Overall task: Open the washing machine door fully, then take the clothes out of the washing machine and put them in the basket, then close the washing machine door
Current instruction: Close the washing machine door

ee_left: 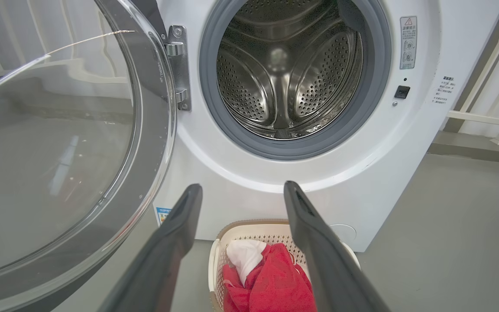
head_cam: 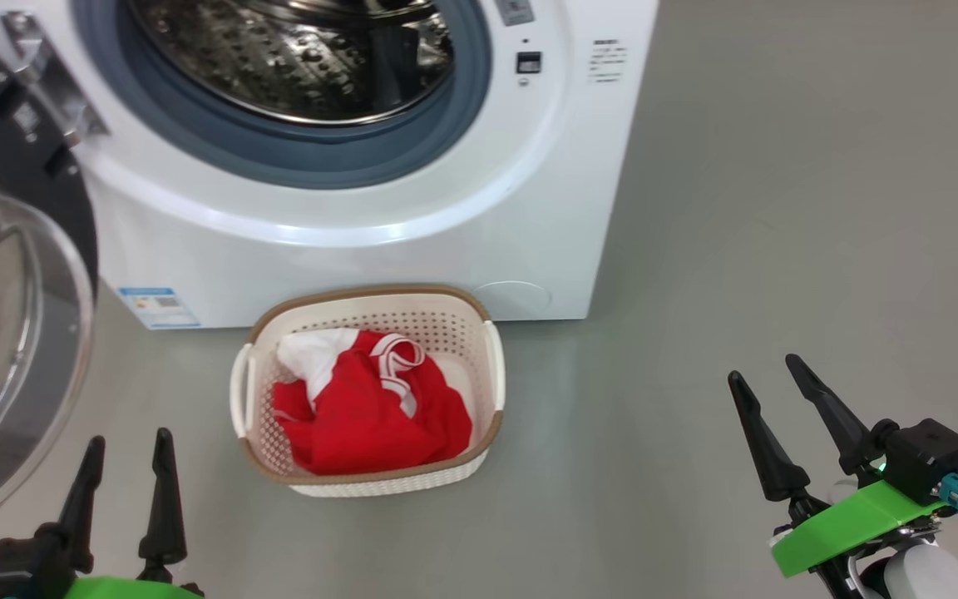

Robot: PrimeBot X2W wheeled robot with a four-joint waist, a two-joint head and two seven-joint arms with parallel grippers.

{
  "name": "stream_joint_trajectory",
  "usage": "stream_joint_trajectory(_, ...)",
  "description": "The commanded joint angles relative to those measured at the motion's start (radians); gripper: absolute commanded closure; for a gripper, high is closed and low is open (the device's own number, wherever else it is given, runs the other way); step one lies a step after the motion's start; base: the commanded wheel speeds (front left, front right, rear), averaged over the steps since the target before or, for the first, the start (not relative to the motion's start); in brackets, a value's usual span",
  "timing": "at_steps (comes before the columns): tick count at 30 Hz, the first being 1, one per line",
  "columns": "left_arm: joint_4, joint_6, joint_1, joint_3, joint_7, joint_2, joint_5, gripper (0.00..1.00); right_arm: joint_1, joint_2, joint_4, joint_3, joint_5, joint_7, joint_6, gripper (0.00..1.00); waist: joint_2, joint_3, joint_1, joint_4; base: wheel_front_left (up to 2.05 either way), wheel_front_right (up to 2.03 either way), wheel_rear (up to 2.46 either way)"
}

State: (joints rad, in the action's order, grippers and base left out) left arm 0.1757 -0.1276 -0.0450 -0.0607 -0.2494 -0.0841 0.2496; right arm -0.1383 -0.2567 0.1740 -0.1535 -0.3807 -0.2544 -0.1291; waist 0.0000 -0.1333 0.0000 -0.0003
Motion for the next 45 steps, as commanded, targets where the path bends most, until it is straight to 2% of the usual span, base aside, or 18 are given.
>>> stream_joint_trajectory(1, -0.013, -0.003, -0.018, -0.033, -0.012, -0.009, 0.009, 0.00, 0.001, -0.021, -0.019, -0.028, -0.009, -0.007, -0.002, 0.00, 0.0000, -0.004, 0.0000, 0.044, 0.00, 0.00, 0.00)
stream_joint_trajectory(15, 0.009, 0.000, 0.018, -0.065, -0.012, 0.029, 0.026, 0.00, -0.056, -0.075, 0.020, -0.112, -0.028, -0.007, -0.002, 0.00, 0.0000, 0.014, 0.0000, 0.285, 0.00, 0.00, 0.00)
stream_joint_trajectory(22, 0.011, 0.014, 0.042, -0.050, -0.012, 0.033, 0.050, 0.00, -0.088, -0.088, 0.042, -0.158, -0.044, -0.007, -0.002, 0.00, 0.0000, 0.020, 0.0000, 0.403, 0.00, 0.00, 0.00)
stream_joint_trajectory(34, 0.004, 0.050, 0.064, 0.006, -0.012, 0.034, 0.085, 0.00, -0.137, -0.095, 0.070, -0.215, -0.062, -0.007, -0.002, 0.00, 0.0000, 0.032, 0.0000, 0.529, 0.00, 0.00, 0.00)
stream_joint_trajectory(45, -0.047, 0.082, 0.099, 0.000, -0.012, 0.034, 0.119, 0.00, -0.212, -0.096, 0.107, -0.300, -0.088, -0.007, -0.002, 0.00, 0.0000, 0.025, 0.0000, 0.540, 0.00, 0.00, 0.00)
